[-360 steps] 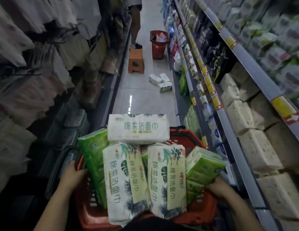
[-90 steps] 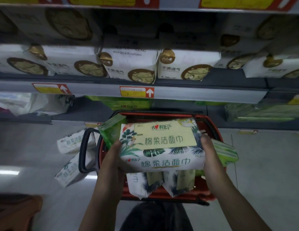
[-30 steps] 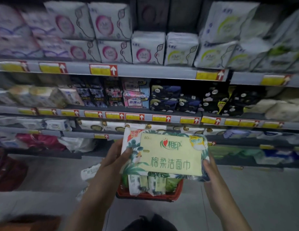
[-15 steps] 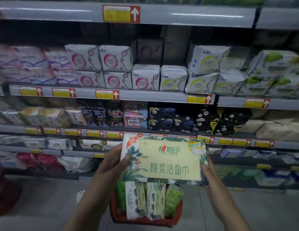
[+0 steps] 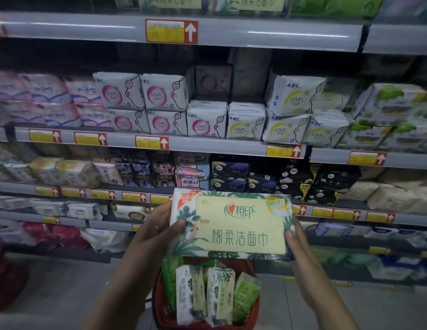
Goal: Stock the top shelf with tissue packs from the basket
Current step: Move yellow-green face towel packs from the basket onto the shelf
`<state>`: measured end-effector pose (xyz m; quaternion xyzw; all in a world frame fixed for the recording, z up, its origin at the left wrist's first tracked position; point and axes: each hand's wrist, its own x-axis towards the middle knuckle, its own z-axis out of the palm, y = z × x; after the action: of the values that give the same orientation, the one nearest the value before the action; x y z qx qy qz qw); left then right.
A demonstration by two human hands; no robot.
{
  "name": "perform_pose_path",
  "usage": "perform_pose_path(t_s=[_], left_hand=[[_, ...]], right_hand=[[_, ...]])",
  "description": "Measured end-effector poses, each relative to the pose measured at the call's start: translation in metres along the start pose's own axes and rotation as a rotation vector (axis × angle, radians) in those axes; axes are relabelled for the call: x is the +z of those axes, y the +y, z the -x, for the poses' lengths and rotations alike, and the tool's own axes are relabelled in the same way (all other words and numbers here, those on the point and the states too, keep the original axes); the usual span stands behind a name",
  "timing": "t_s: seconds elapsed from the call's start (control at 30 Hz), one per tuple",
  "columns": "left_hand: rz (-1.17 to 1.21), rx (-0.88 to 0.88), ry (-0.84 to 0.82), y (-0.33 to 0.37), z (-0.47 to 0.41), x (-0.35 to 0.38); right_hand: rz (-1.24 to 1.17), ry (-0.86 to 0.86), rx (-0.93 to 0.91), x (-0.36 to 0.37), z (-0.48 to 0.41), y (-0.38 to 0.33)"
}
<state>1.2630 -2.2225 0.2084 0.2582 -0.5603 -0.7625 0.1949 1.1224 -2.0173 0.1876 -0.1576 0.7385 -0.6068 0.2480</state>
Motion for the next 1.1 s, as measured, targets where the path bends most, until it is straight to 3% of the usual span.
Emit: perform_pose_path(t_s=[0.5,0.93,1.1], left_hand=[[-0.01,0.11,0.015,0.037,-0.014,-0.001],[0.026,0.233,0.005,0.11,-0.064,-0.057],[0.055,0.308,-0.078,0.15,-0.088,-0.087]], right_hand=[[-0.076,-0.095,-0.061,0.004,-0.033,-0.044],[-0.122,-0.003,-0.24,0.07,-0.066,-0.113],[-0.152,0.043,-0.277,0.104,-0.081,-0.143]])
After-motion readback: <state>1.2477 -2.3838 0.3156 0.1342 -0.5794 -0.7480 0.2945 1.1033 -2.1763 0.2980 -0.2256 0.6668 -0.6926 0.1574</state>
